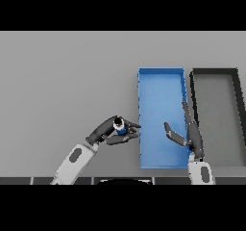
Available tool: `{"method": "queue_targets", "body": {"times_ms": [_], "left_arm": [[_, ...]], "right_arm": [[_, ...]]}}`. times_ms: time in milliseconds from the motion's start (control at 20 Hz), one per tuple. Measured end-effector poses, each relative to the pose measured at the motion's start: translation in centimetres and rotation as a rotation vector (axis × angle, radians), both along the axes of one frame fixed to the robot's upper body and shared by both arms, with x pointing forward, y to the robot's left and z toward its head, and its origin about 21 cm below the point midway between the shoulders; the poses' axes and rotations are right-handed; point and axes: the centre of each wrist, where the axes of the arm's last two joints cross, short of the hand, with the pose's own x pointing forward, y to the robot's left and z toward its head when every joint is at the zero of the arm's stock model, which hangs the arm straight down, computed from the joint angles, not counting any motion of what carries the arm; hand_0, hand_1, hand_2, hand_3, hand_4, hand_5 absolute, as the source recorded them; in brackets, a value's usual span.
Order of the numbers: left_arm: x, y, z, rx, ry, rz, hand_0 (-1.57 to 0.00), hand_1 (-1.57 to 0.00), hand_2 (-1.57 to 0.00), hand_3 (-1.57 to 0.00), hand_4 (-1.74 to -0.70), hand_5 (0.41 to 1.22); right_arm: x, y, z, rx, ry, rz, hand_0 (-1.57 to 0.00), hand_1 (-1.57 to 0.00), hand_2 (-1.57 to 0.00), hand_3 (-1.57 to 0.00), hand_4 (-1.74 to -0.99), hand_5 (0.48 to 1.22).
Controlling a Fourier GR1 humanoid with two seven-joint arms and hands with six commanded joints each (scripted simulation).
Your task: Pick up the blue pipe and place it into the blue bin.
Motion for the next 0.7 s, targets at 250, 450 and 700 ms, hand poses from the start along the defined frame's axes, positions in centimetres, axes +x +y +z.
{"method": "queue_targets", "body": {"times_ms": [250, 450, 700], "left_arm": [[0.2, -0.1, 0.0, 0.008, -0.002, 0.008, -1.57, -1.57, -1.57, -1.57, -1.47, 1.220], [0.1, -0.1, 0.0, -0.005, -0.015, -0.002, -1.57, -1.57, -1.57, -1.57, -1.47, 1.221], [0.0, -0.4, 0.3, 0.006, -0.012, -0.012, -1.57, -1.57, -1.57, -1.57, -1.47, 1.221]], "right_arm": [[-1.5, 0.7, 0.9, -0.049, -0.022, -0.063, 0.00, 0.00, -0.02, 0.00, -1.187, 0.642], [-1.6, 0.6, 3.4, 0.156, -0.074, 0.135, 0.00, -0.03, -0.11, 0.00, -1.209, 0.609], [-0.2, 1.1, 9.6, 0.176, -0.025, 0.452, 0.00, -0.01, -0.11, 0.00, -1.247, 0.568]]}}
